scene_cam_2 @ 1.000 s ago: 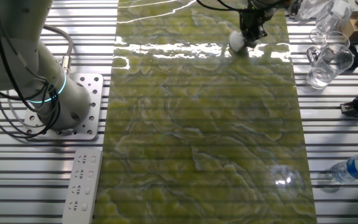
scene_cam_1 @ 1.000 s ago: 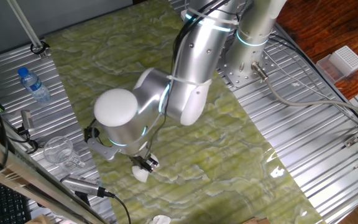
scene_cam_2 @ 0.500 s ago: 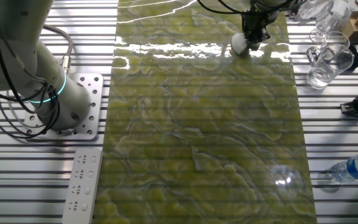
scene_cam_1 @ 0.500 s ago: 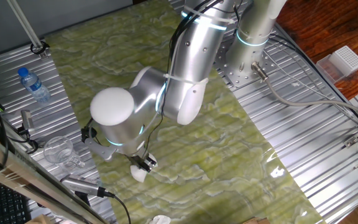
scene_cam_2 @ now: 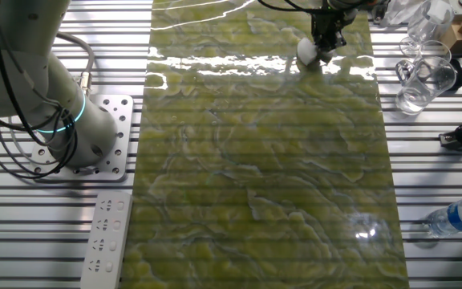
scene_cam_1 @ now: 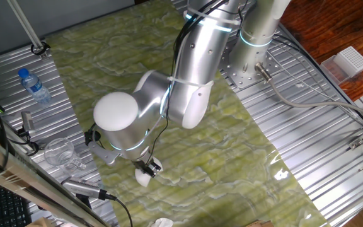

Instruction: Clean the tabletop with a sponge

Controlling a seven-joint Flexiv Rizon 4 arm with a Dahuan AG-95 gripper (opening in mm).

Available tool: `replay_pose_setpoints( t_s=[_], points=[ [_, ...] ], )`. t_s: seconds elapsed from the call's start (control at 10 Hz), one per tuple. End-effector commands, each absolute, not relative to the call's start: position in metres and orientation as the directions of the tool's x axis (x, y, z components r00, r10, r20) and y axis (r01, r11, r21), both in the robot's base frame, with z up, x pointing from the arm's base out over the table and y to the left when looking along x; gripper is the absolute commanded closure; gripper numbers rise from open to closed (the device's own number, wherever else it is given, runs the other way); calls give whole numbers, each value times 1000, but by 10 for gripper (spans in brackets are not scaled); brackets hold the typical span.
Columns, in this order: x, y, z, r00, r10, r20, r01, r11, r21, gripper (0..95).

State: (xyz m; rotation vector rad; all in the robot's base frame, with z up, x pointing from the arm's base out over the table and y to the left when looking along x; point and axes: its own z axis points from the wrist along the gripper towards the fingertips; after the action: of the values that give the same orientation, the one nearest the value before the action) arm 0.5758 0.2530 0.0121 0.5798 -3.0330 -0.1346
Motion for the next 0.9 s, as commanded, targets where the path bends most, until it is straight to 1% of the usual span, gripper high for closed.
replay_pose_setpoints(
  t_s=[0.1,0.4,0.9],
  points=[
    [557,264,11,-940,-341,21,-337,936,100,950],
    [535,281,10,-952,-307,15,-304,948,100,950],
    [510,307,14,-961,-277,16,-274,956,102,950]
  ],
)
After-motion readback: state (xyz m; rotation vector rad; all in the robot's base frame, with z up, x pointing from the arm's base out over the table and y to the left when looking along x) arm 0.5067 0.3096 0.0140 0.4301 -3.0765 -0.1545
